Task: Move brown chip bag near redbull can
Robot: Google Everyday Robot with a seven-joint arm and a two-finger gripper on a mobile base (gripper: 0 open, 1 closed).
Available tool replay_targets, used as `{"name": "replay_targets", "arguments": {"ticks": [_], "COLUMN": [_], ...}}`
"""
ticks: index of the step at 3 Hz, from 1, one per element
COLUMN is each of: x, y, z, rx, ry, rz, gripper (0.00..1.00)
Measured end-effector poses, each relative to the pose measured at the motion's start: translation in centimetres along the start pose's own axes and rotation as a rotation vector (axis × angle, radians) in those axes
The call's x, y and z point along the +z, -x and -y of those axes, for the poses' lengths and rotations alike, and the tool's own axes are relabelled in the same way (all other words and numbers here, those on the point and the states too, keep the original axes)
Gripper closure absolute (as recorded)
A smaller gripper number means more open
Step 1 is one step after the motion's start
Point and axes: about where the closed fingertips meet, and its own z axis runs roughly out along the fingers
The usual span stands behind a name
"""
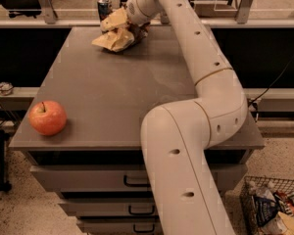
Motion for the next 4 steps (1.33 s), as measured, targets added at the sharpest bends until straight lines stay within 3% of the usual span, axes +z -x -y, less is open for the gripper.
{"name": "replay_targets", "arguments": {"ticks": [1,2,4], "x": [-1.1,-4.2,-12.5], "y": [0.7,1.4,0.7], "z": [0.3,1.6,5.7], "rx": [-0.002,0.007,0.066], "ry": [-0.001,-0.01,-0.038], "rz": [0.025,0.066,0.121], "gripper": [0.0,0.0,0.0]}}
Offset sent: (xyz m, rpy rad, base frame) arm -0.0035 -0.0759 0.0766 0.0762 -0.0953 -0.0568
